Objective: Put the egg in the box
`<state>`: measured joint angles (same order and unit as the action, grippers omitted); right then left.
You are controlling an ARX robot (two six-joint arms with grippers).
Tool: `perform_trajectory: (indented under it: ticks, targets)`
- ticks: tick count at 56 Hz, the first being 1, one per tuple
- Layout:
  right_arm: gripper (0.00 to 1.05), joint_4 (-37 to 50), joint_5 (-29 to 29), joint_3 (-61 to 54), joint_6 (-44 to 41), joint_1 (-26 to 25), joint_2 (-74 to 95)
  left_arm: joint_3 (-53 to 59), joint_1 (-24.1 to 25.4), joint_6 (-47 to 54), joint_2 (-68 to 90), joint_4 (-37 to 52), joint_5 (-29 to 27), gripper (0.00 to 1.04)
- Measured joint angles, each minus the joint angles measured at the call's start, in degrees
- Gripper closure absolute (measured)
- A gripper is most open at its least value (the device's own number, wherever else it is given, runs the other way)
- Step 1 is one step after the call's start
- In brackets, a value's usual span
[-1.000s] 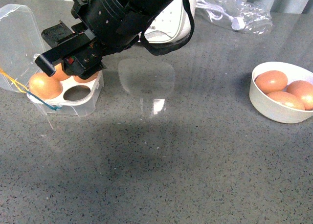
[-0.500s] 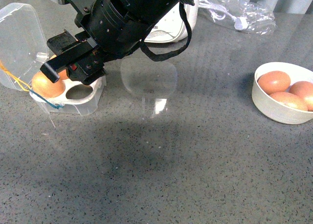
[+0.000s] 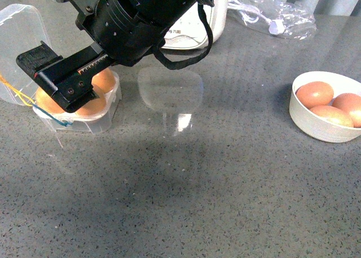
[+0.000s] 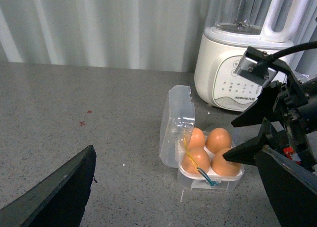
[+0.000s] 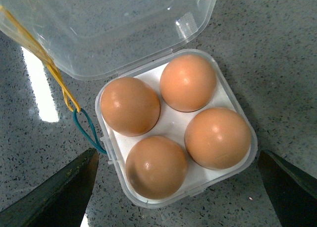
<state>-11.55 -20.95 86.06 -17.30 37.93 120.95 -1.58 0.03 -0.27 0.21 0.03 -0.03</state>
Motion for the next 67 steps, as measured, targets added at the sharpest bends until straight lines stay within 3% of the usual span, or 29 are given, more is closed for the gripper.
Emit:
perform_trajectory:
  ticks: [10,22,28,33,36,42,57,59,67]
  targets:
    - [0.07,3.7,1.2,-3.4,4.0,-2.0,-4.3,0.0,0.0,0.0,0.0,0.0,0.0,0.07]
    - [0.07,12.0,12.1,-12.7,10.2,-7.2,-12.7,0.0,0.0,0.0,0.0,0.0,0.0,0.07]
    - [0.09,21.0,23.3,-20.6,11.6,-9.6,-17.4,0.0,0.0,0.0,0.0,0.0,0.0,0.07]
    - [0.23,43.1,40.0,-30.4,14.2,-10.6,-20.0,0.0,0.0,0.0,0.0,0.0,0.2,0.07]
    - [0.32,53.7,44.1,-37.0,15.2,-11.8,-22.3,0.0,0.0,0.0,0.0,0.0,0.1,0.07]
    - [0.50,65.4,43.1,-47.8,16.2,-15.0,-28.5,0.0,0.0,0.0,0.0,0.0,0.0,0.07]
    - [0.98,68.8,35.8,-65.4,16.6,-22.4,-41.8,0.0,0.0,0.0,0.0,0.0,0.0,0.07]
    - [1.02,68.8,34.9,-66.7,16.5,-23.0,-43.1,0.0,0.0,0.0,0.0,0.0,0.0,0.07]
    - [1.02,68.3,32.5,-71.9,16.7,-26.2,-49.4,0.0,0.0,0.0,0.0,0.0,0.0,0.07]
